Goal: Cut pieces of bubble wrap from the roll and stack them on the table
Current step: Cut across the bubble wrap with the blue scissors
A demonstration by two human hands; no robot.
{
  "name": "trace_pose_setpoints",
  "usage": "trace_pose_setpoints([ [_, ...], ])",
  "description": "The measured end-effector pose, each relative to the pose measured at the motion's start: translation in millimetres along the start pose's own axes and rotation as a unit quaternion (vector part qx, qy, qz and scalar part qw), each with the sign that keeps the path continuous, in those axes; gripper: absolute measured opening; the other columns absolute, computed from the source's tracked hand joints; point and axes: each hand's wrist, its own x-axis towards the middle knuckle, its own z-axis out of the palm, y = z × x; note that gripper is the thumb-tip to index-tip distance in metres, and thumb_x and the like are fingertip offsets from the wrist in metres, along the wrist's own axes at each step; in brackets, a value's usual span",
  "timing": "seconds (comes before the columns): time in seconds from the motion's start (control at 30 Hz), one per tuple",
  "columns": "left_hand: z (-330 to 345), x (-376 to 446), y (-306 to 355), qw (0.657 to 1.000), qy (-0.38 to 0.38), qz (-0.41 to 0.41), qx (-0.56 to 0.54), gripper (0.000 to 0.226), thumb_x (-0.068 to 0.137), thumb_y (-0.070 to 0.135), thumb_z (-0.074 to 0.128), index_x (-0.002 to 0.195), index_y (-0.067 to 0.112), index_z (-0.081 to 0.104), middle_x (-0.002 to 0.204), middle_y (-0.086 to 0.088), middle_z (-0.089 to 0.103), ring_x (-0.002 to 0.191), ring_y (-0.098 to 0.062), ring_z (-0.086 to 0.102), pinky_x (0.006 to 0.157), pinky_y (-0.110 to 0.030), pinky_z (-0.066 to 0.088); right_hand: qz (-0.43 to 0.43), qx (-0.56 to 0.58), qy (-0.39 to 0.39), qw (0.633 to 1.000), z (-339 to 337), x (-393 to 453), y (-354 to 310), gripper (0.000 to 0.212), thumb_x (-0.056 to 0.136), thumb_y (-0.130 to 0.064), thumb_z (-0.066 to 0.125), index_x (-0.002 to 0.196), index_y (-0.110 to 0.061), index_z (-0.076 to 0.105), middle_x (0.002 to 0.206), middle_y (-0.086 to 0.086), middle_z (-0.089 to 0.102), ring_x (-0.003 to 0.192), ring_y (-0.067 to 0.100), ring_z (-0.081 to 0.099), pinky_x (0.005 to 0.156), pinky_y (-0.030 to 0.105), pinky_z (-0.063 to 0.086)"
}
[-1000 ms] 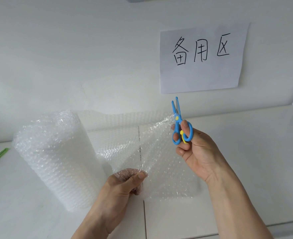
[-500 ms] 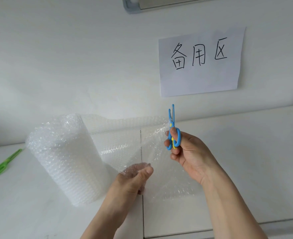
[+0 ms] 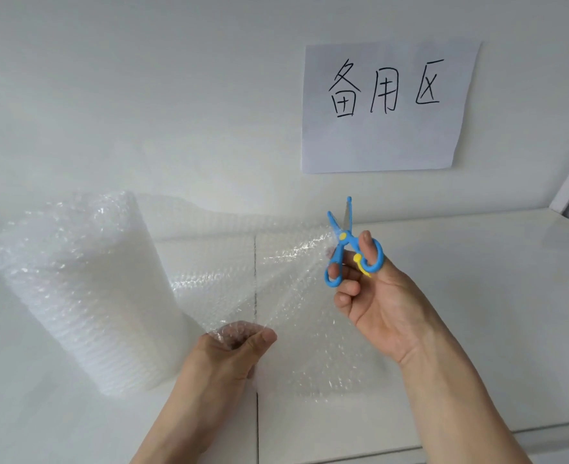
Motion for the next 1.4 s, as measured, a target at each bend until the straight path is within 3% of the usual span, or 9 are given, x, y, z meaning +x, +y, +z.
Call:
trace_pose_setpoints([
  [0.27, -14.5, 0.9, -1.5, 0.998, 0.055, -0.004, 0.029, 0.025, 0.085, 0.038, 0.071, 0.069, 0.019, 0.07, 0.051, 0.005, 0.044, 0.048, -0.01, 0.038, 0.049, -0.024, 0.032, 0.006, -0.04, 0.049, 0.998, 0.1, -7.5, 0.8, 0.053, 0.072, -0.048, 0.068, 0.104, -0.005, 0.065, 0.067, 0.001, 0.053, 0.043, 0.005, 0.027, 0.045, 0.017, 0.03],
  [0.5, -26.4, 5.1, -1.5, 0.994, 0.103, -0.021, 0.04, 0.046, 0.086, 0.038, 0.071, 0.056, 0.012, 0.048, 0.051, 0.002, 0.035, 0.047, -0.015, 0.029, 0.052, -0.03, 0.024, 0.045, -0.064, 0.031, 0.996, 0.5, -19.1, -0.3, 0.054, 0.077, -0.049, 0.063, 0.105, -0.003, 0.065, 0.069, 0.004, 0.056, 0.044, 0.008, 0.035, 0.051, 0.023, 0.044],
  [0.63, -25.8, 1.8, 5.1, 0.998, 0.049, -0.029, 0.04, 0.034, 0.077, 0.061, 0.065, 0.07, 0.028, 0.072, 0.05, 0.003, 0.043, 0.046, -0.011, 0.036, 0.052, -0.028, 0.03, 0.058, -0.038, 0.005, 0.998, -0.2, -21.1, -1.2, 0.056, 0.08, -0.053, 0.059, 0.108, -0.004, 0.064, 0.074, 0.007, 0.059, 0.047, 0.009, 0.042, 0.054, 0.026, 0.051],
  [0.8, -29.7, 1.1, 6.8, 0.993, 0.019, 0.023, 0.111, 0.073, 0.069, 0.094, 0.032, 0.093, 0.035, 0.069, 0.08, 0.021, 0.063, 0.074, 0.001, 0.057, 0.076, -0.022, 0.044, 0.057, -0.069, 0.015, 0.996, -5.2, -22.5, -4.7, 0.057, 0.078, -0.053, 0.061, 0.107, -0.005, 0.064, 0.074, 0.007, 0.058, 0.047, 0.009, 0.039, 0.053, 0.025, 0.048],
  [0.9, -20.4, 2.1, 12.7, 0.999, -0.011, 0.029, 0.018, 0.077, 0.062, 0.095, 0.032, 0.111, 0.048, 0.068, 0.106, 0.029, 0.068, 0.092, 0.011, 0.06, 0.091, -0.02, 0.041, 0.056, -0.098, 0.026, 0.993, -3.8, -23.3, -4.6, 0.056, 0.076, -0.051, 0.062, 0.106, -0.004, 0.065, 0.073, 0.006, 0.058, 0.047, 0.01, 0.039, 0.053, 0.026, 0.047],
  [1.03, -1.5, 5.3, 17.2, 0.949, -0.138, 0.002, -0.283, 0.106, 0.047, 0.084, 0.071, 0.133, 0.024, 0.056, 0.125, -0.004, 0.069, 0.116, -0.023, 0.063, 0.102, -0.042, 0.042, 0.037, -0.132, 0.04, 0.99, -1.6, -26.1, -5.2, 0.052, 0.074, -0.049, 0.064, 0.103, -0.005, 0.066, 0.072, 0.007, 0.059, 0.05, 0.011, 0.037, 0.053, 0.026, 0.046],
  [1.17, 15.7, 11.0, 15.2, 0.931, -0.142, 0.014, -0.337, 0.122, 0.038, 0.062, 0.091, 0.141, 0.018, 0.042, 0.128, -0.005, 0.067, 0.116, -0.028, 0.065, 0.098, -0.039, 0.047, 0.011, -0.169, 0.057, 0.984, -4.6, -28.9, -10.1, 0.052, 0.072, -0.05, 0.07, 0.1, -0.006, 0.068, 0.071, 0.006, 0.059, 0.05, 0.011, 0.037, 0.053, 0.026, 0.041],
  [1.27, 33.2, 7.9, 6.7, 0.94, -0.147, -0.045, -0.305, 0.113, 0.033, 0.059, 0.094, 0.132, 0.017, 0.058, 0.124, 0.0, 0.069, 0.113, -0.022, 0.066, 0.104, -0.043, 0.047, 0.002, -0.188, 0.059, 0.98, -7.9, -30.9, -13.5, 0.061, 0.067, -0.051, 0.077, 0.103, -0.003, 0.068, 0.071, 0.007, 0.059, 0.05, 0.012, 0.037, 0.05, 0.025, 0.04],
  [1.4, 48.5, 6.7, 13.1, 0.973, -0.152, -0.063, -0.164, 0.075, 0.052, 0.083, 0.071, 0.115, 0.043, 0.068, 0.115, 0.017, 0.071, 0.109, -0.006, 0.066, 0.109, -0.043, 0.041, 0.01, -0.21, 0.055, 0.976, -9.3, -31.5, -14.2, 0.061, 0.068, -0.048, 0.069, 0.104, 0.001, 0.068, 0.072, 0.008, 0.06, 0.05, 0.013, 0.037, 0.049, 0.025, 0.04],
])
